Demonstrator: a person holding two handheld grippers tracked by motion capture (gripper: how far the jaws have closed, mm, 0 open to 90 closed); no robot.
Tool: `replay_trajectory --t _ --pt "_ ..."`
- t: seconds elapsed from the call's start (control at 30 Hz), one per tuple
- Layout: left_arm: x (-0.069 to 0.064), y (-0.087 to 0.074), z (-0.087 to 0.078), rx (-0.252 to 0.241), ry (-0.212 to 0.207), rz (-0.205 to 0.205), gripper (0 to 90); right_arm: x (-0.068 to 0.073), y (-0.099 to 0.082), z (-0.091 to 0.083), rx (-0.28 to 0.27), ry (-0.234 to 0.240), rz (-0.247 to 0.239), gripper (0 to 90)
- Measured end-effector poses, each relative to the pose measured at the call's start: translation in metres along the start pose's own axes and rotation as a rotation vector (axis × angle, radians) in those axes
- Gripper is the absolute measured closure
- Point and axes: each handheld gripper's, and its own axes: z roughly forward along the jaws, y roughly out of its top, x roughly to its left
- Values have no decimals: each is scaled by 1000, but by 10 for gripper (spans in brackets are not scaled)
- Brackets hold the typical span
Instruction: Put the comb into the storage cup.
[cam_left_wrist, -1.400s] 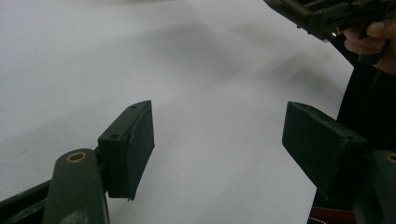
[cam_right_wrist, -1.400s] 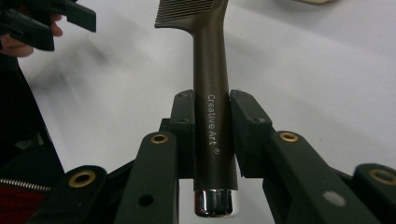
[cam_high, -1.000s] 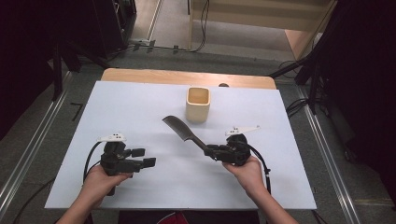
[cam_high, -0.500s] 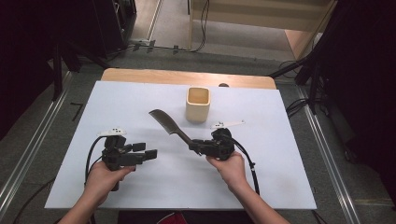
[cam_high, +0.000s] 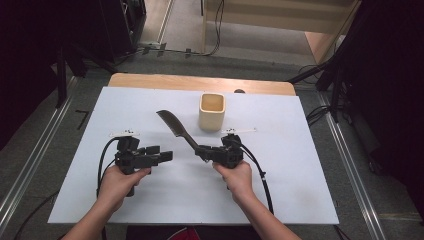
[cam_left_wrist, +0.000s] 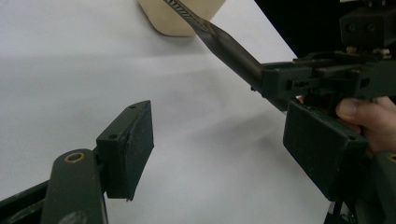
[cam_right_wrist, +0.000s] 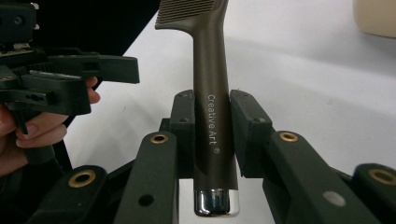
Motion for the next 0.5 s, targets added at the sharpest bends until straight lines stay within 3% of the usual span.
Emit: replay_trajectory --t 0.2,0.37,0.5 --pt "3 8 5 -32 4 -28 257 0 0 7 -26 12 26 703" --pt "2 13 10 -40 10 -29 257 -2 -1 15 -50 52 72 702" --pt "2 16 15 -46 20 -33 258 1 -2 19 -82 60 73 703"
